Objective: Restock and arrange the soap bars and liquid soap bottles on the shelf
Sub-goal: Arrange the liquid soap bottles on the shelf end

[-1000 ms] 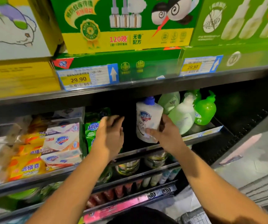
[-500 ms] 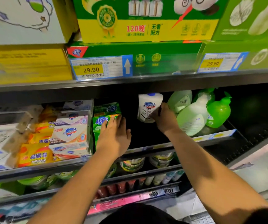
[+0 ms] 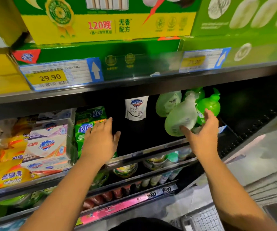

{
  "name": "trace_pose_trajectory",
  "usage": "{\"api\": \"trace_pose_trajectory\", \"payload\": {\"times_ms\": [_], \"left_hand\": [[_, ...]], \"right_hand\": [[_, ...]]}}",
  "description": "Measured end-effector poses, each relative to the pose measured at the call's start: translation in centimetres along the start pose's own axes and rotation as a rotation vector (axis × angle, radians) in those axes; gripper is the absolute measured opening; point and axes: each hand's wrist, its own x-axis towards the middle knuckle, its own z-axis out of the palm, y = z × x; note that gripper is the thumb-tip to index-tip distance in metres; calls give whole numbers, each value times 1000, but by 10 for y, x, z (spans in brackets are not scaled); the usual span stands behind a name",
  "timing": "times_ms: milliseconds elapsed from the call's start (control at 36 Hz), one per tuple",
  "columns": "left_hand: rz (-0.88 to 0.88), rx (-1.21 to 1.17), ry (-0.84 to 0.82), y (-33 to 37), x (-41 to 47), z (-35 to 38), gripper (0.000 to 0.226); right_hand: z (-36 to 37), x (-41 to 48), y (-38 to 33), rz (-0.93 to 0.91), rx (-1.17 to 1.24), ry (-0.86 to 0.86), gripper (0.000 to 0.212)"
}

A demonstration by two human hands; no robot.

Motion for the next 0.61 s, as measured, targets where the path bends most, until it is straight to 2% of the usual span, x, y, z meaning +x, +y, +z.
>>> {"api": "trace_pose_trajectory", "payload": {"times_ms": [83,139,278,333,444,500,611], "left_hand": [[-4,-107,21,14,3,0,63],[17,-188,7,26,0,1,63],[79,-594,-131,48,-17,0,55],[176,-746,-210,52,-21,-3,55],[301,-839,-280,59,-32,-8,56],[278,-872,-282,65,-41,-10,62],[137,-1081,-296,75,-56,-19,78]], "right_hand": [[2,23,-4,137,207,-269,86],[5,33,-1,131,143,-311,79],[7,15,-18,105,146,-234,60],[4,0,-28,77,265,-188,53],[0,-25,-50,156,425,-276,54],[2,-39,-61,202,460,-333,53],[-2,-61,-72,287,636,-430,22]]}}
